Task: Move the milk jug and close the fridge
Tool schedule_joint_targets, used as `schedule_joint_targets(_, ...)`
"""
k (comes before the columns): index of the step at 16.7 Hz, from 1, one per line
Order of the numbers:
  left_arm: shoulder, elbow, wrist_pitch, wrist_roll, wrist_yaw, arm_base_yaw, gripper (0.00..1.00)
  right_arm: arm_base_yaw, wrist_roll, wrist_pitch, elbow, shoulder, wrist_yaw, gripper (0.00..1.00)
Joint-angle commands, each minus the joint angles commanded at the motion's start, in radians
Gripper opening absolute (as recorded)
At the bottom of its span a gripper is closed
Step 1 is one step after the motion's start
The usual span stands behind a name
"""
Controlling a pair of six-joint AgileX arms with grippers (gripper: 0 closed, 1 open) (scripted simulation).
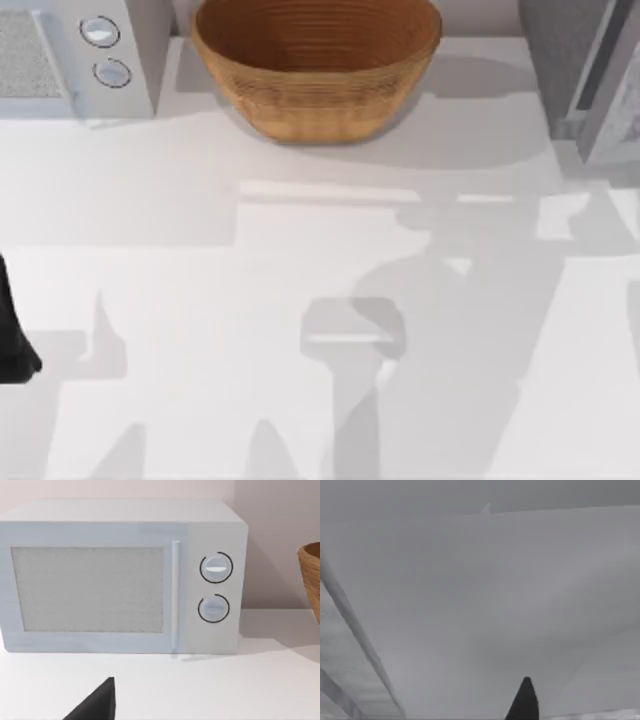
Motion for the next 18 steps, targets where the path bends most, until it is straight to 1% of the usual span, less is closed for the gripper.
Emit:
schedule_joint_targets(3,0.0,0.0,0.0,0.0,0.0,0.0,1.0,0.08,0.074,0.039,-0.045,-0.023,0.078,1.0)
schedule_joint_targets(10,0.0,0.0,0.0,0.0,0.0,0.0,1.0,0.077,0.075,0.034,-0.04,-0.005,0.09,1.0)
schedule_joint_targets(13,0.0,0.0,0.0,0.0,0.0,0.0,1.0,0.079,0.071,0.01,0.046,0.084,0.092,1.0)
schedule_joint_targets(18,0.0,0.0,0.0,0.0,0.0,0.0,1.0,0.08,0.075,-0.017,0.284,0.232,0.092,1.0)
